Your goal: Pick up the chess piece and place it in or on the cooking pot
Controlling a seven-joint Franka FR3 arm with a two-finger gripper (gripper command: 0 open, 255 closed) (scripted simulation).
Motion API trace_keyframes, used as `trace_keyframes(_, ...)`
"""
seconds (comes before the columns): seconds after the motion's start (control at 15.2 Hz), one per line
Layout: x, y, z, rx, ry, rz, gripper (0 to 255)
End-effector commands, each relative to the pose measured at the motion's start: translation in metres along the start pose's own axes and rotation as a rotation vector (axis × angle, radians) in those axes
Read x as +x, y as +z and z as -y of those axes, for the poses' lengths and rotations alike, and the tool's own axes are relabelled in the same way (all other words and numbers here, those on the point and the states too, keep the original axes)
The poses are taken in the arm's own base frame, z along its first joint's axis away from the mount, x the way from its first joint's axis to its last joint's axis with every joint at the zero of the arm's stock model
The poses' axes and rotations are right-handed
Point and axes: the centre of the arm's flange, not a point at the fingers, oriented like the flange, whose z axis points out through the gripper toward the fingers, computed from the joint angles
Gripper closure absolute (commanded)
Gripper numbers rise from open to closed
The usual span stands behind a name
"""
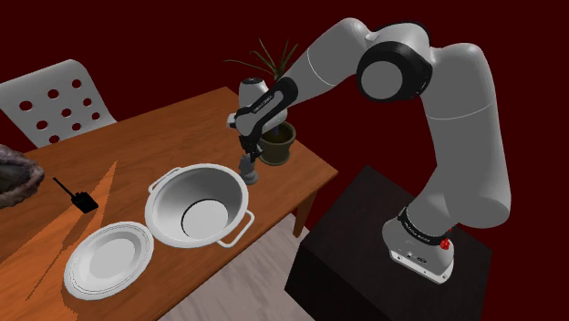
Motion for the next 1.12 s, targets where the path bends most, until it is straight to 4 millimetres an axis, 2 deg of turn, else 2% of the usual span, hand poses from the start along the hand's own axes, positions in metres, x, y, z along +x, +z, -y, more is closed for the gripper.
trace_keyframes(0.0,0.000,0.001,0.000,0.001,0.000,0.000,255)
trace_keyframes(0.33,0.000,0.001,0.000,0.001,0.000,0.000,255)
trace_keyframes(1.06,0.003,-0.057,0.002,0.001,0.000,0.000,255)
